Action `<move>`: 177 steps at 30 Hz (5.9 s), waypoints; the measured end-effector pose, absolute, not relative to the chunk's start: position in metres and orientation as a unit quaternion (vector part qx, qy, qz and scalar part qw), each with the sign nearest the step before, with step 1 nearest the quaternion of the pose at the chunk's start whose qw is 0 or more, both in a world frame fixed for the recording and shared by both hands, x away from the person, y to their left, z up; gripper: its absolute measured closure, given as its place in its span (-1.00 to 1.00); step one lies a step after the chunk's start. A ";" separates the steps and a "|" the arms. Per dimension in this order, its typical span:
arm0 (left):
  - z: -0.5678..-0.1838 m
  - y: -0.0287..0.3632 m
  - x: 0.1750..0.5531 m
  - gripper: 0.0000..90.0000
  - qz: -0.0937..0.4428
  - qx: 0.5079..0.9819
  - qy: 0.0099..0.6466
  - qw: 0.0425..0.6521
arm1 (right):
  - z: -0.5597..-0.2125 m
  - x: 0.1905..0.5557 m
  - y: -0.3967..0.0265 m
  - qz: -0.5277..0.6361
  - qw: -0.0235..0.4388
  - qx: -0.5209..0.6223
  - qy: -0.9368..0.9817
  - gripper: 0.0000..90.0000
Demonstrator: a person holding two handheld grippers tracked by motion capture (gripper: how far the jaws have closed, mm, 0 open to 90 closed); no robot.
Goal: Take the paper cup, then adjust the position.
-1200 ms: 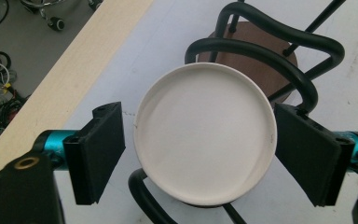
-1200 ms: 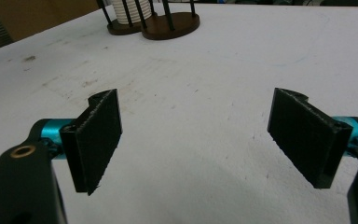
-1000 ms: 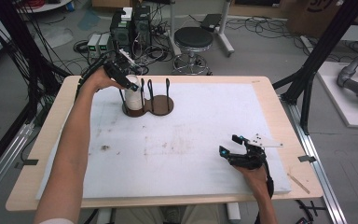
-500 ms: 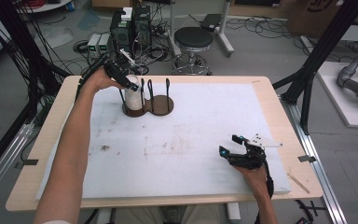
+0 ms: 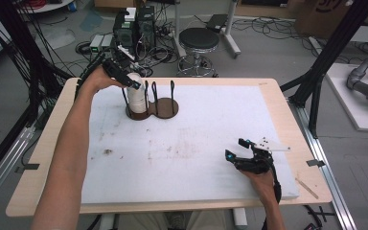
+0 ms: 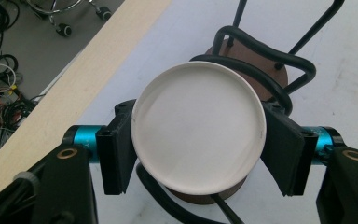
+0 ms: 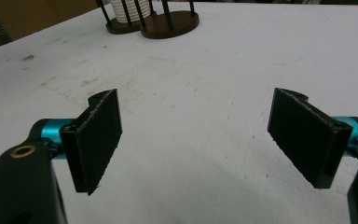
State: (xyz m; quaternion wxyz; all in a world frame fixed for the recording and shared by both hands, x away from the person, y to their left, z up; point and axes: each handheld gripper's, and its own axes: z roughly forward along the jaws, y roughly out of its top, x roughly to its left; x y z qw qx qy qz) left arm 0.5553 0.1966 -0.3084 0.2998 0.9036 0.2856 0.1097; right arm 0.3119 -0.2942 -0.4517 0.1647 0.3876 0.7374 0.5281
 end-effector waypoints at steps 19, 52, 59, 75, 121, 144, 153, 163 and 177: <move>-0.270 0.201 0.542 -0.22 0.136 0.892 0.287 0.320 | -0.452 0.311 -0.295 0.530 0.171 0.386 0.735 -0.60; -0.217 0.208 0.484 -0.22 0.162 0.870 0.250 0.394 | -0.452 0.311 -0.297 0.538 0.164 0.389 0.730 -0.60; -0.217 0.208 0.469 -0.22 0.161 0.863 0.239 0.416 | -0.452 0.311 -0.297 0.541 0.166 0.388 0.728 -0.60; -0.228 0.203 0.419 -0.22 0.151 0.842 0.189 0.482 | -0.452 0.307 -0.298 0.546 0.177 0.385 0.723 -0.60; -0.349 0.203 0.336 -0.22 0.103 0.752 0.140 0.636 | -0.452 0.305 -0.298 0.546 0.177 0.380 0.725 -0.60; -0.354 0.204 0.339 -0.22 0.096 0.756 0.137 0.633 | -0.452 0.306 -0.299 0.547 0.170 0.383 0.725 -0.60; -0.354 0.203 0.339 -0.22 0.095 0.757 0.137 0.632 | -0.452 0.308 -0.300 0.544 0.165 0.388 0.726 -0.60; -0.355 0.202 0.341 -0.22 0.090 0.757 0.135 0.633 | -0.448 0.310 -0.298 0.538 0.153 0.375 0.739 -0.60; -0.356 0.199 0.341 -0.22 0.071 0.758 0.125 0.636 | -0.415 0.315 -0.283 0.564 0.130 0.297 0.759 -0.60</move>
